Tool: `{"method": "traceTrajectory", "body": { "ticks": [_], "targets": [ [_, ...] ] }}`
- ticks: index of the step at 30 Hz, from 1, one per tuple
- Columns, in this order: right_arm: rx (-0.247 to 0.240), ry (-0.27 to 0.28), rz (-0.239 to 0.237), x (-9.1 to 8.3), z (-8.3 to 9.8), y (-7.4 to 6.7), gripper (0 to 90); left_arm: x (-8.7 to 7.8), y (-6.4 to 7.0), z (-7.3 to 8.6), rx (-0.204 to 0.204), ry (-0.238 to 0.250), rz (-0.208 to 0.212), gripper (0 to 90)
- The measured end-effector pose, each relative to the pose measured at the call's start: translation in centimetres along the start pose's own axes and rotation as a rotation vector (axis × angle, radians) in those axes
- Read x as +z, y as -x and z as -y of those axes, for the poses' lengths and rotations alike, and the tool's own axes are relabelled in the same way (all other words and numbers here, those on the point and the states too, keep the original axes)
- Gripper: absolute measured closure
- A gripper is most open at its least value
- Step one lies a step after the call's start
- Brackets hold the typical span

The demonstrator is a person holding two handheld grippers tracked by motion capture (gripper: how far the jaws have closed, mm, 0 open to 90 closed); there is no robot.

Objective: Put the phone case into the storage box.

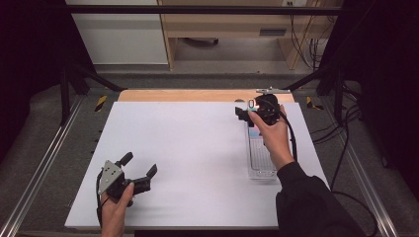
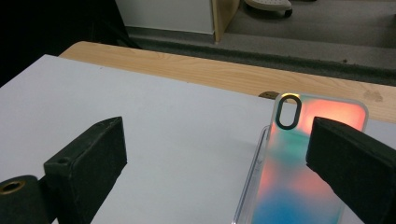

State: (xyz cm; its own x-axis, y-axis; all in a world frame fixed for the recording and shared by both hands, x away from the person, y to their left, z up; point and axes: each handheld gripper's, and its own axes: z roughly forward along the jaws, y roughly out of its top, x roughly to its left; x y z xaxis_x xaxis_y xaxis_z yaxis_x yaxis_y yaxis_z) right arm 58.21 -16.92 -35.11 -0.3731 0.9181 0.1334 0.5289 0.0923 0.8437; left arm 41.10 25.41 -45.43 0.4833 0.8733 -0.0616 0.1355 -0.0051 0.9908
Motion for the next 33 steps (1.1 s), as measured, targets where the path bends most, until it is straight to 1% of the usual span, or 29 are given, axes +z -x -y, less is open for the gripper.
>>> {"method": "traceTrajectory", "body": {
  "ticks": [2,6,11,12,13,14,17,19,20,23,24,29,30,33],
  "targets": [
    [-0.007,0.001,-0.006,-0.3,0.0,-0.3,5.3,0.0,0.0,0.0,-0.002,0.001,0.007,1.1],
    [-0.005,-0.005,-0.027,-0.6,0.0,-0.7,5.3,-0.1,0.0,0.0,0.000,-0.001,-0.004,1.1],
    [-0.004,0.018,-0.018,-1.1,0.1,-1.2,5.5,-0.1,-0.1,0.1,0.003,-0.005,-0.006,1.1],
    [-0.005,0.020,-0.019,-1.2,0.1,-1.3,5.5,-0.1,0.0,0.1,-0.003,-0.002,0.002,1.1],
    [-0.006,0.025,-0.022,-1.3,0.2,-1.5,5.5,-0.2,0.0,0.1,0.004,-0.003,-0.003,1.1],
    [-0.006,0.028,-0.021,-1.3,0.3,-1.7,5.5,-0.2,0.1,0.1,0.003,-0.004,0.005,1.1],
    [-0.016,0.034,-0.024,-1.6,0.4,-2.3,5.5,-0.2,0.1,0.1,0.004,-0.002,0.006,1.1],
    [-0.014,0.039,-0.029,-1.8,0.5,-2.6,5.3,-0.3,0.1,0.1,0.005,-0.004,-0.002,1.1],
    [-0.010,0.042,-0.033,-1.9,0.6,-2.8,5.3,-0.3,0.1,0.1,0.001,-0.003,0.006,1.1],
    [-0.010,0.045,-0.044,-2.2,0.7,-3.0,5.3,-0.2,0.1,0.1,-0.002,-0.001,0.006,1.1],
    [-0.010,0.044,-0.046,-2.3,0.7,-3.1,5.3,-0.2,0.0,0.1,0.000,-0.001,-0.002,1.1],
    [-0.021,0.047,-0.050,-2.7,1.1,-3.5,5.2,-0.3,0.0,0.0,-0.003,0.003,-0.002,1.1],
    [-0.022,0.047,-0.054,-2.9,1.1,-3.5,5.2,-0.3,0.0,0.0,-0.006,0.002,0.004,1.0],
    [-0.028,0.054,-0.062,-3.3,1.3,-3.8,5.2,-0.3,0.0,0.1,-0.004,0.000,0.003,1.1]
  ]
}}
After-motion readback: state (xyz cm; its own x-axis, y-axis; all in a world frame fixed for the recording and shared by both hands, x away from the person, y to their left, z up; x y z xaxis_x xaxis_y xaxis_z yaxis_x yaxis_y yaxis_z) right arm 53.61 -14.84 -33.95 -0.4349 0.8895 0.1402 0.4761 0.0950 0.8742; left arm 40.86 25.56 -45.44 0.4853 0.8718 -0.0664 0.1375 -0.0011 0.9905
